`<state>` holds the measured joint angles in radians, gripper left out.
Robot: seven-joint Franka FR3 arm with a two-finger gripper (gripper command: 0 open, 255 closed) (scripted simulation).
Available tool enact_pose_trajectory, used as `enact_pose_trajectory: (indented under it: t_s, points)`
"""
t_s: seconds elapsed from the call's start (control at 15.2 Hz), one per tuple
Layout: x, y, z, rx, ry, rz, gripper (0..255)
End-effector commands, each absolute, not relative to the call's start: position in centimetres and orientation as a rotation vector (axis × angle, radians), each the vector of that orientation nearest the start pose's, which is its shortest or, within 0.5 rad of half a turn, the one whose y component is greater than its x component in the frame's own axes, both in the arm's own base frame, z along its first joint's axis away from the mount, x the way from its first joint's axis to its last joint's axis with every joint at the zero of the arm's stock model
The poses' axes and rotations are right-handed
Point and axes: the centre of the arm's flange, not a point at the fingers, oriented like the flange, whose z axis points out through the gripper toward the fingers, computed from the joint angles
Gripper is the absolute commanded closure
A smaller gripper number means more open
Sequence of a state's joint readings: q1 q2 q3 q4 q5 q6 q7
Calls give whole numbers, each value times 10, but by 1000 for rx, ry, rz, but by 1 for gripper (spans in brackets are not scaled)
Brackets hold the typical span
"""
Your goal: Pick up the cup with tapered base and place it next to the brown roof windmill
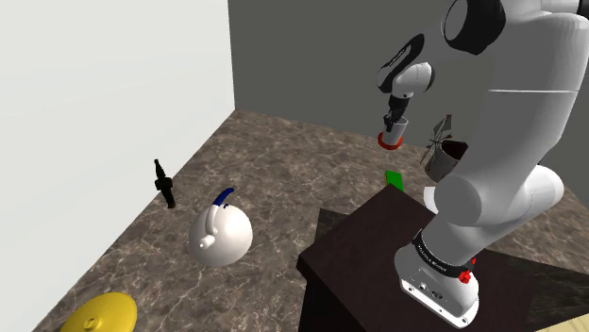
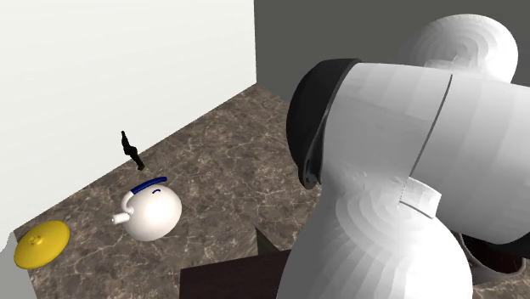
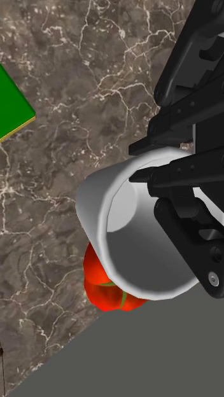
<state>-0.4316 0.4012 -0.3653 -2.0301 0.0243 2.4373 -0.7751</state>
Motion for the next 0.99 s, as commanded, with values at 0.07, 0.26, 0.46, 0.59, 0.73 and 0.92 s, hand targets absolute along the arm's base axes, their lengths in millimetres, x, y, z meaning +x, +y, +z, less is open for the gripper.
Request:
enact_pose_trajectory:
  t_s: [0.07, 0.26, 0.46, 0.59, 0.73, 0.92]
  points:
    - [425, -428, 247, -3251, 18, 103, 255]
    - [425, -428, 231, -3251, 18, 103, 255]
    - [425, -428, 215, -3251, 18, 103, 255]
    - [425, -428, 205, -3251, 18, 103, 255]
    - [425, -428, 194, -3251, 18, 103, 255]
    - [425, -428, 183, -3251, 18, 103, 255]
